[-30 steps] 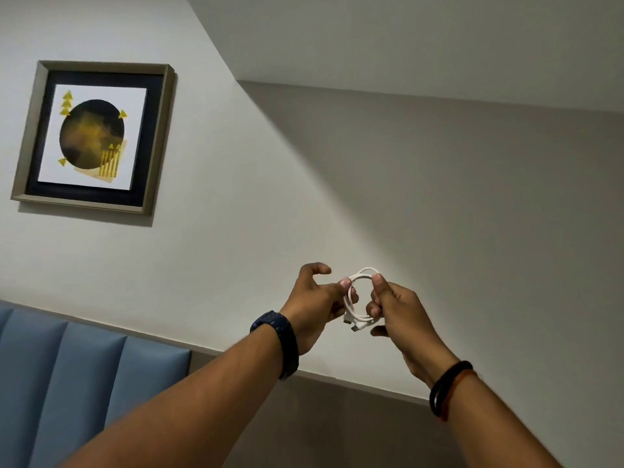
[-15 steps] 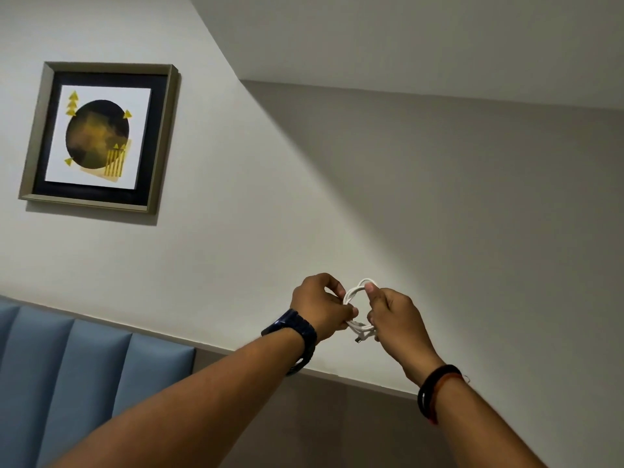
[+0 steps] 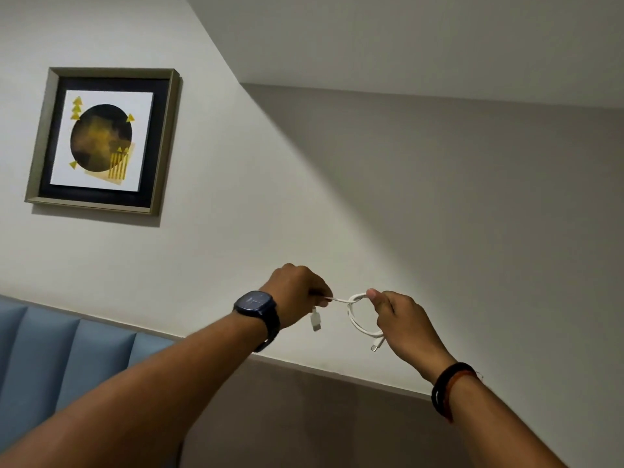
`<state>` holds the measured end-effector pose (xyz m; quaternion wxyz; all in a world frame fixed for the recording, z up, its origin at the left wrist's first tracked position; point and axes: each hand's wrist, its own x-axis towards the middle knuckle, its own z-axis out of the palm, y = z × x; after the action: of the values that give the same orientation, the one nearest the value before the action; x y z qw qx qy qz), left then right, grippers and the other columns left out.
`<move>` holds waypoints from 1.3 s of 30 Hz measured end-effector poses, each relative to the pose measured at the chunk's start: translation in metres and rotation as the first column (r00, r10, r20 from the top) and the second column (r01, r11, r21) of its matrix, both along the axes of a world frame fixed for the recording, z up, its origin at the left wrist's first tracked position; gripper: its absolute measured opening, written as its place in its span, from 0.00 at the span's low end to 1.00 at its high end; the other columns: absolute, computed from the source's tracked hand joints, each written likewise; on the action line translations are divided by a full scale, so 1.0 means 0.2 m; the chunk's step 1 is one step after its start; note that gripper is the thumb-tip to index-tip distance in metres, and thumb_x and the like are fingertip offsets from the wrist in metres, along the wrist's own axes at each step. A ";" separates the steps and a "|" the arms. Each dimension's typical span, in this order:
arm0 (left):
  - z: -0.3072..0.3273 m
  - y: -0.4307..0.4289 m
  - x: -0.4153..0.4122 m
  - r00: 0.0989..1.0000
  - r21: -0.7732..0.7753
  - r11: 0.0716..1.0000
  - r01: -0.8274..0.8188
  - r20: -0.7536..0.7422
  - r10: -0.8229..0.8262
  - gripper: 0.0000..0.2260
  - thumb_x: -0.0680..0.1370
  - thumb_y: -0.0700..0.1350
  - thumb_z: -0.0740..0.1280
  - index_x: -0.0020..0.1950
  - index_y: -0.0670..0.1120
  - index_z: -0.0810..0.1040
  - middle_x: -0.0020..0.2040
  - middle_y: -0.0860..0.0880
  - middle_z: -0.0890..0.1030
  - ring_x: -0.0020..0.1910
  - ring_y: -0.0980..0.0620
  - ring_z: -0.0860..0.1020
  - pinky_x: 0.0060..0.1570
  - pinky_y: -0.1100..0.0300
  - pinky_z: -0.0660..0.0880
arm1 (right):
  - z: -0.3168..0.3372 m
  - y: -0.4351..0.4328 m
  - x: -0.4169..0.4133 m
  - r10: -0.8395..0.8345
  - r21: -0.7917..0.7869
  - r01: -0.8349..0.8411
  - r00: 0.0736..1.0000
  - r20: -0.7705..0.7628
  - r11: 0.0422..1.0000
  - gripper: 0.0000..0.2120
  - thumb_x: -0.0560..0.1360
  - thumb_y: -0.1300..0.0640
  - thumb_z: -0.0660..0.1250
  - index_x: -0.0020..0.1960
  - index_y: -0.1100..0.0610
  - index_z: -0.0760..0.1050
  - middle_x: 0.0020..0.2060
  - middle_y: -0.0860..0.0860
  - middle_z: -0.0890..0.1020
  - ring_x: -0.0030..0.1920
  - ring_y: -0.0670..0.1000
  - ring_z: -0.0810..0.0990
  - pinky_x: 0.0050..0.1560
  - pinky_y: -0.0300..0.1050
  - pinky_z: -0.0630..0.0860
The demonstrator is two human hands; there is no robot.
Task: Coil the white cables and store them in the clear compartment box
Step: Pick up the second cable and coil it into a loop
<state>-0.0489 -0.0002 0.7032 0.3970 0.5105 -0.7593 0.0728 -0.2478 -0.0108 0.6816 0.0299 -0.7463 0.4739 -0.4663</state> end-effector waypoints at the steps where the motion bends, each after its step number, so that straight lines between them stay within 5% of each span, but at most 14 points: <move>1: -0.01 -0.01 0.02 0.999 -0.018 1.000 0.021 -0.043 -0.021 0.08 0.74 0.38 0.68 0.48 0.48 0.84 0.42 0.50 0.86 0.39 0.53 0.81 0.47 0.59 0.78 | 0.01 0.01 0.00 0.044 0.018 -0.045 0.999 0.032 0.999 0.23 0.79 0.42 0.52 0.34 0.57 0.65 0.28 0.51 0.68 0.29 0.50 0.65 0.32 0.43 0.64; 6: -0.09 -0.06 0.02 0.888 -0.080 0.992 0.098 -0.443 -0.124 0.07 0.72 0.34 0.70 0.45 0.43 0.85 0.32 0.54 0.83 0.28 0.59 0.80 0.36 0.67 0.79 | 0.05 0.06 0.03 0.316 0.175 -0.377 0.901 0.298 0.909 0.21 0.79 0.42 0.53 0.33 0.54 0.65 0.23 0.44 0.64 0.27 0.47 0.63 0.33 0.46 0.69; 12: -0.12 -0.03 -0.11 0.602 -0.124 0.972 0.200 -0.767 -0.222 0.04 0.69 0.36 0.75 0.40 0.44 0.85 0.37 0.45 0.84 0.31 0.52 0.83 0.33 0.67 0.79 | 0.04 0.07 0.05 0.449 0.221 -0.603 0.749 0.487 0.767 0.21 0.79 0.42 0.53 0.31 0.53 0.64 0.24 0.45 0.63 0.26 0.45 0.63 0.31 0.42 0.69; 20: -0.14 0.02 -0.22 0.370 -0.083 0.824 0.560 -0.865 -0.339 0.06 0.73 0.35 0.69 0.46 0.41 0.85 0.44 0.42 0.86 0.46 0.44 0.84 0.50 0.56 0.80 | 0.04 0.06 0.07 0.354 0.158 -0.458 0.828 0.435 0.875 0.23 0.79 0.42 0.53 0.30 0.52 0.65 0.21 0.43 0.65 0.25 0.46 0.67 0.33 0.43 0.70; 25: -0.15 0.04 -0.20 0.095 -0.206 0.639 0.741 -0.910 -0.403 0.15 0.74 0.30 0.58 0.47 0.38 0.84 0.51 0.36 0.83 0.52 0.42 0.82 0.48 0.59 0.80 | 0.04 0.06 0.07 0.317 0.089 -0.371 0.876 0.364 0.924 0.22 0.80 0.43 0.52 0.35 0.50 0.76 0.23 0.43 0.79 0.23 0.41 0.74 0.28 0.40 0.71; 28: -0.15 0.04 -0.20 0.117 -0.211 0.620 0.755 -0.888 -0.445 0.10 0.74 0.34 0.68 0.53 0.40 0.82 0.51 0.39 0.84 0.51 0.45 0.83 0.48 0.60 0.80 | 0.03 0.05 0.08 0.296 0.091 -0.348 0.886 0.356 0.933 0.22 0.79 0.42 0.52 0.45 0.53 0.80 0.32 0.49 0.83 0.28 0.44 0.77 0.30 0.41 0.74; 30: -0.15 0.03 -0.20 0.156 -0.188 0.658 0.729 -0.890 -0.428 0.16 0.71 0.35 0.72 0.57 0.42 0.79 0.51 0.41 0.84 0.50 0.45 0.83 0.48 0.59 0.80 | 0.03 0.04 0.08 0.298 0.101 -0.350 0.891 0.343 0.931 0.21 0.79 0.42 0.52 0.46 0.54 0.79 0.26 0.44 0.77 0.26 0.43 0.74 0.30 0.40 0.74; 36: -0.16 -0.01 -0.19 0.189 -0.155 0.734 0.662 -0.912 -0.363 0.18 0.73 0.33 0.70 0.60 0.43 0.72 0.41 0.42 0.85 0.39 0.45 0.83 0.43 0.55 0.80 | 0.01 0.04 0.11 0.326 0.089 -0.359 0.908 0.264 0.929 0.21 0.80 0.43 0.53 0.45 0.55 0.78 0.20 0.41 0.74 0.24 0.40 0.73 0.26 0.34 0.72; 39: -0.18 -0.02 -0.18 0.187 -0.117 0.684 0.720 -0.917 -0.353 0.15 0.75 0.34 0.67 0.60 0.43 0.69 0.38 0.45 0.85 0.36 0.46 0.83 0.39 0.55 0.80 | 0.00 0.04 0.11 0.326 0.078 -0.351 0.918 0.225 0.933 0.19 0.79 0.43 0.52 0.42 0.52 0.77 0.21 0.40 0.76 0.25 0.39 0.75 0.26 0.32 0.72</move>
<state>-0.0859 -0.0042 0.6675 0.6365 0.2190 -0.5553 -0.4884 -0.2248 -0.0032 0.6816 0.2034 -0.7610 0.3581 -0.5013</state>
